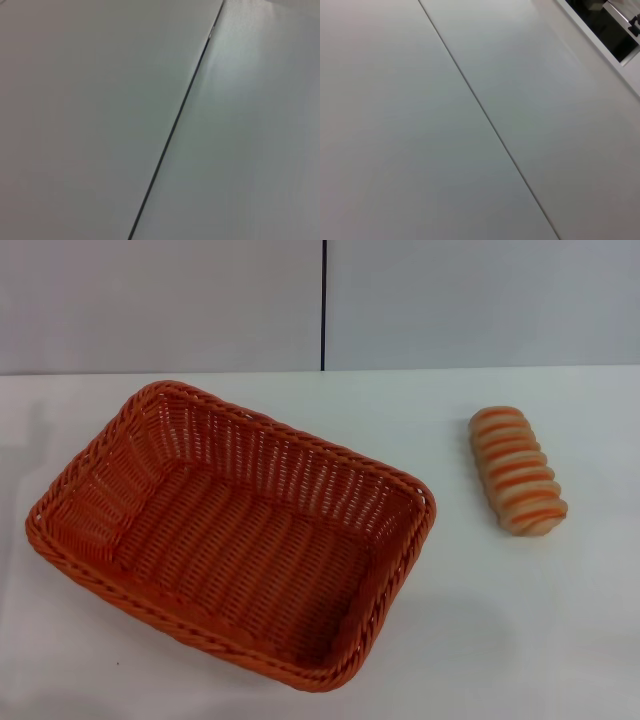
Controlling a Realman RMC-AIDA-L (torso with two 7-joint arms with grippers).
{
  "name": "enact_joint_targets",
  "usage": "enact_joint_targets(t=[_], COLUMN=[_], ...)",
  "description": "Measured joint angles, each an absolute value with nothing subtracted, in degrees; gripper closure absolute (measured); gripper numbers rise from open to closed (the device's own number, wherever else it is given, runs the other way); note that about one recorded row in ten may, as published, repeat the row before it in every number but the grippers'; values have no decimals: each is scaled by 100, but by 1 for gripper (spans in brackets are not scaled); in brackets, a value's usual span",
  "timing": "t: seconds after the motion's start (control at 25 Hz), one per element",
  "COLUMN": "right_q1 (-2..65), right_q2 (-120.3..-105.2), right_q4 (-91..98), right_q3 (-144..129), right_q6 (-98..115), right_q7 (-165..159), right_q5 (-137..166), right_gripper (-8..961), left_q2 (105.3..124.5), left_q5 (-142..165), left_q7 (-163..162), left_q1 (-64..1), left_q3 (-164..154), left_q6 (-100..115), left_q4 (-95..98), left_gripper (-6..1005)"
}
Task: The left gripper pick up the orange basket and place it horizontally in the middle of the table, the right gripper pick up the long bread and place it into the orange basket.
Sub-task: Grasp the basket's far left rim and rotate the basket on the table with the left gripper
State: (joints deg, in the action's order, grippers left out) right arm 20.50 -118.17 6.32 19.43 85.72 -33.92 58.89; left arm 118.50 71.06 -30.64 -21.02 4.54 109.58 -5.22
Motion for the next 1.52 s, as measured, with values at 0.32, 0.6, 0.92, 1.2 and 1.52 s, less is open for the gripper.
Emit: enact_joint_targets(t=[0.32,0.6,0.92,1.2,1.52], right_q1=[1940,1845,1666,1553,1452], right_q2=[-11839,-11874,-11882,-11884,-11883], right_q4=[604,574,426,300,181], right_q3=[1910,1896,1535,1382,1273], right_q6=[8567,8562,8552,8547,8539], right_q7=[-3443,-3700,-3966,-3973,-3973], right_q5=[5891,5940,5959,5959,5959], right_gripper=[129,129,130,130,130], left_q2=[11857,11842,11785,11499,11246], left_q5=[7129,7125,7131,7173,9285], left_q7=[-3058,-3427,-5951,-8280,-10164], left_q1=[-2130,-2061,-2202,-2166,-2419], left_q3=[403,378,-918,-2844,-3690], left_q6=[11015,10896,10259,9531,9182], left_q4=[-556,-728,1350,3371,5254], left_gripper=[202,204,205,206,208])
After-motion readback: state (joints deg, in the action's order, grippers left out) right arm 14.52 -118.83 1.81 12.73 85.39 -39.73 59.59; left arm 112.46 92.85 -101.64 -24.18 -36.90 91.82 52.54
